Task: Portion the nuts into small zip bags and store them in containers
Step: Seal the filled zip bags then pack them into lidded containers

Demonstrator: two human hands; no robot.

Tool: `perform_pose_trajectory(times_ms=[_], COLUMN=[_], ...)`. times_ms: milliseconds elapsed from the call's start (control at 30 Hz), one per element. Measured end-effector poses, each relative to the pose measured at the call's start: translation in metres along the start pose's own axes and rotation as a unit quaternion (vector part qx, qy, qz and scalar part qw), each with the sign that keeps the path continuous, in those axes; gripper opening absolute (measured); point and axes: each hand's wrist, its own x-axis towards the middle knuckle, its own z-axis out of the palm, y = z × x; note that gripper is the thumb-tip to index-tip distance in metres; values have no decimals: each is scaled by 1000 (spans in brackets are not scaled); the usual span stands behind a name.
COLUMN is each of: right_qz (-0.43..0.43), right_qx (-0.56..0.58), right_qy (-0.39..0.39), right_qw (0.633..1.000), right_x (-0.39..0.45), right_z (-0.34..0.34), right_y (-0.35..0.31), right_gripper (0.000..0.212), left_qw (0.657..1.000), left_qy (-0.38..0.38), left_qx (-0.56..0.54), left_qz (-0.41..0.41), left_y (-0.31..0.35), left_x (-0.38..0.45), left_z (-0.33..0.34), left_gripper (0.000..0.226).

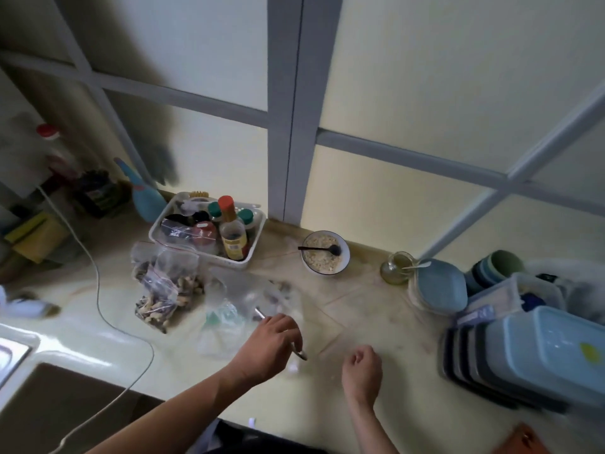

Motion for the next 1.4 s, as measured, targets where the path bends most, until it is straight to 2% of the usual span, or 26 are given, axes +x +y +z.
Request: perform_pose_trajectory(times_ms=[67,167,233,400,600,767,967,1067,1167,1267,1333,1400], right_qz=[-65,-141,-160,-228,-251,-190,-195,-197,-173,-33,42,62], right_qx=[-47,-145,-182,-161,-144,-83,12,76,170,306,355,349], right_qy=[9,-53,-90,-70,-36,-11,52,55,-33,-161,-212,-224], right_qw=[997,978,966,958,957,978,979,976,969,938,909,908], right_x=[14,29,33,36,48,56,51,48,49,46,44,40], right_z=[2,14,18,9,0,-10,-45,-72,-92,-97,-94,-93], right_y=[13,32,38,29,30,28,3,-11,-22,-32,-28,-26], right_gripper=[22,51,61,45,26,17,14,12,15,22,29,23], left_qw=[999,994,990,979,960,946,932,921,911,876,841,823], left_qy=[-37,-65,-79,-111,-132,-122,-98,-98,-93,-82,-78,-89], left_qx=[-31,-51,-57,-53,-95,-117,-168,-196,-239,-325,-380,-400], left_qz=[-25,-77,-105,-160,-228,-278,-305,-322,-321,-348,-377,-393], left_y=[2,0,-1,2,-1,4,15,18,21,24,27,29], left_x=[-1,-5,-7,-4,0,11,28,32,39,47,50,51], left_z=[14,30,37,43,57,72,84,85,82,77,74,70], left_gripper=[38,43,41,30,25,33,35,32,27,19,32,50])
